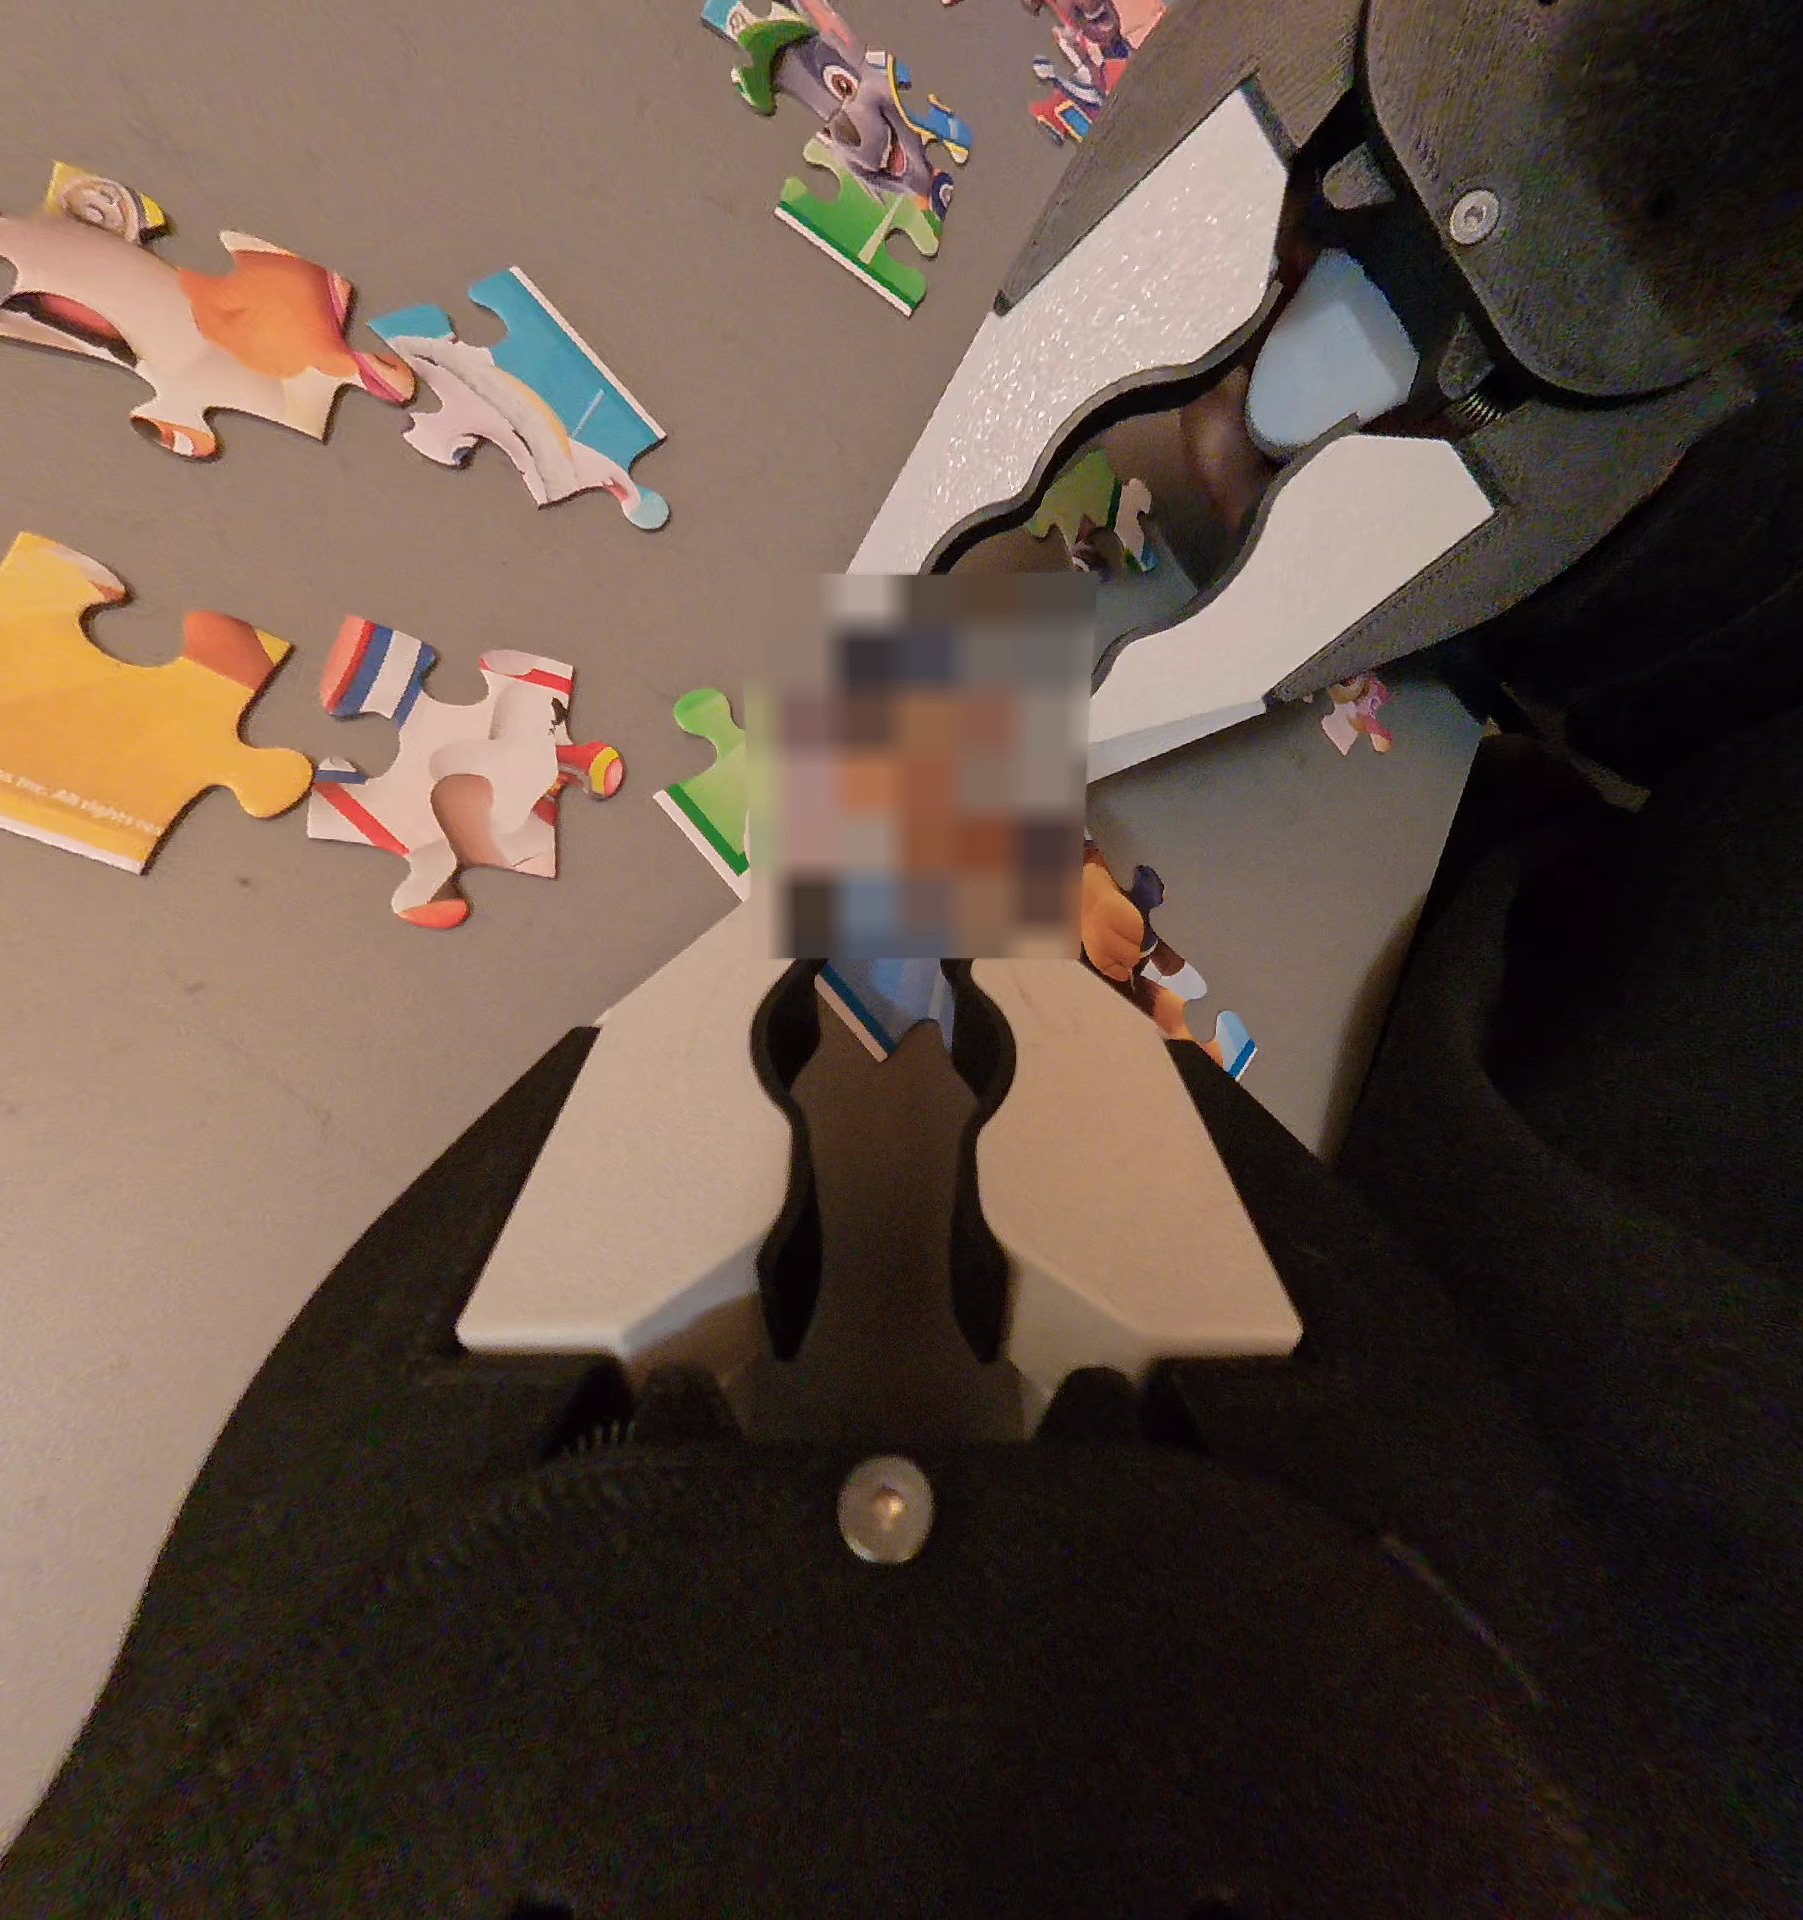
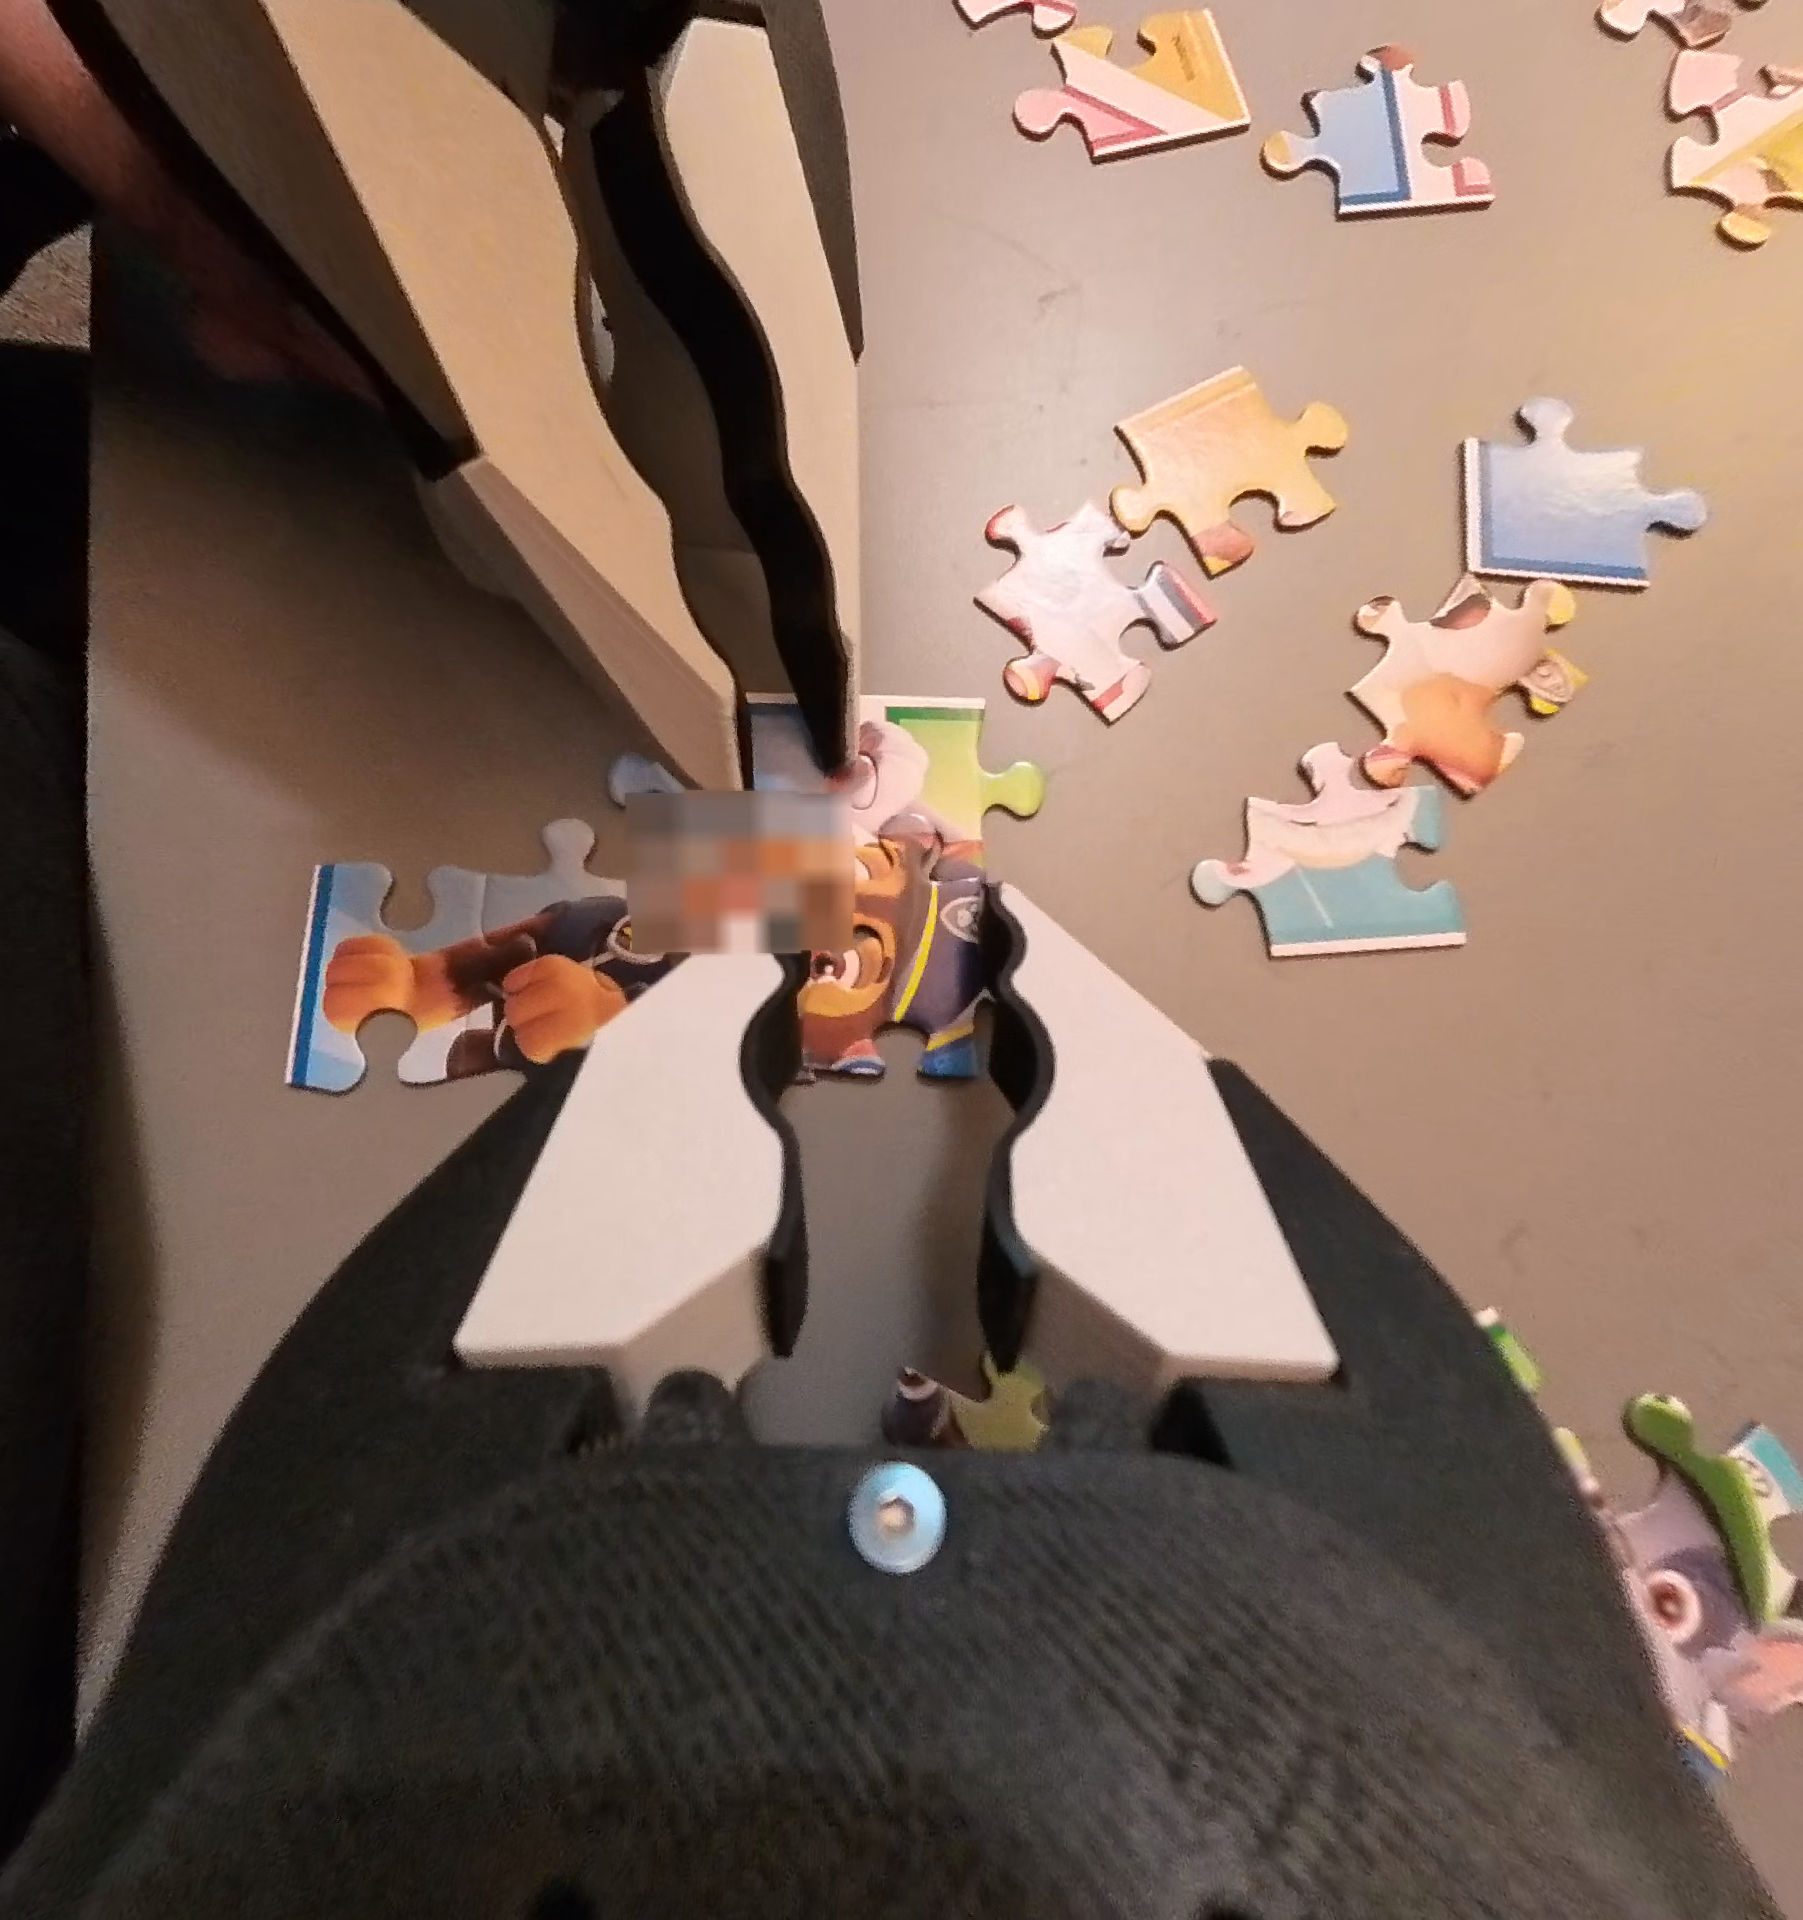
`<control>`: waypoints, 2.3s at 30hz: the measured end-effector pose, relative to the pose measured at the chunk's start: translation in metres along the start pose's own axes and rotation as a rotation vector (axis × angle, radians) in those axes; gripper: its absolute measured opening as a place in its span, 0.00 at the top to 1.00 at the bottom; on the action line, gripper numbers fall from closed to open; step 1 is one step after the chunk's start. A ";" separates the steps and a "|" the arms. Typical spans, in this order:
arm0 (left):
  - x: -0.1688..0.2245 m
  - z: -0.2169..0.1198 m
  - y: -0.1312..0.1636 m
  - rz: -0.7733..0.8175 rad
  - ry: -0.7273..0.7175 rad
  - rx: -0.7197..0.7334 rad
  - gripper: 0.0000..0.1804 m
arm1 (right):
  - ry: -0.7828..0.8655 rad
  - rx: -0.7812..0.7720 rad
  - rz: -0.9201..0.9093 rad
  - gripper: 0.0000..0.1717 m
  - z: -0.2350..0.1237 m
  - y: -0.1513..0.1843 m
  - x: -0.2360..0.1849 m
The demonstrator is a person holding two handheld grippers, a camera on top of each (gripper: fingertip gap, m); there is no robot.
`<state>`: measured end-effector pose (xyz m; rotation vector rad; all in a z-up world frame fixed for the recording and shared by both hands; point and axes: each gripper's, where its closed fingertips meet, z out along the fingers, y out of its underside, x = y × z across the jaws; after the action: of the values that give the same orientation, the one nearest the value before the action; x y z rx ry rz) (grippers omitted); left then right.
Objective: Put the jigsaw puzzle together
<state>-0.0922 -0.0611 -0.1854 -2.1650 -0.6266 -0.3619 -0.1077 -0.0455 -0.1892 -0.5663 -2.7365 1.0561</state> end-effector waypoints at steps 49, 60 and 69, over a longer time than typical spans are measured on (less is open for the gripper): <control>-0.002 -0.001 -0.001 -0.022 0.020 0.012 0.91 | 0.009 -0.014 0.050 0.89 -0.007 -0.002 0.000; -0.001 -0.001 0.000 -0.024 0.024 0.012 0.91 | 0.017 -0.030 0.032 0.97 0.002 -0.002 -0.003; -0.001 0.000 0.000 -0.025 0.028 0.012 0.91 | 0.057 -0.039 0.113 0.96 -0.015 0.018 0.013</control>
<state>-0.0928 -0.0613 -0.1852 -2.1385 -0.6393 -0.4009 -0.1105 -0.0186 -0.1900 -0.7536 -2.7083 0.9961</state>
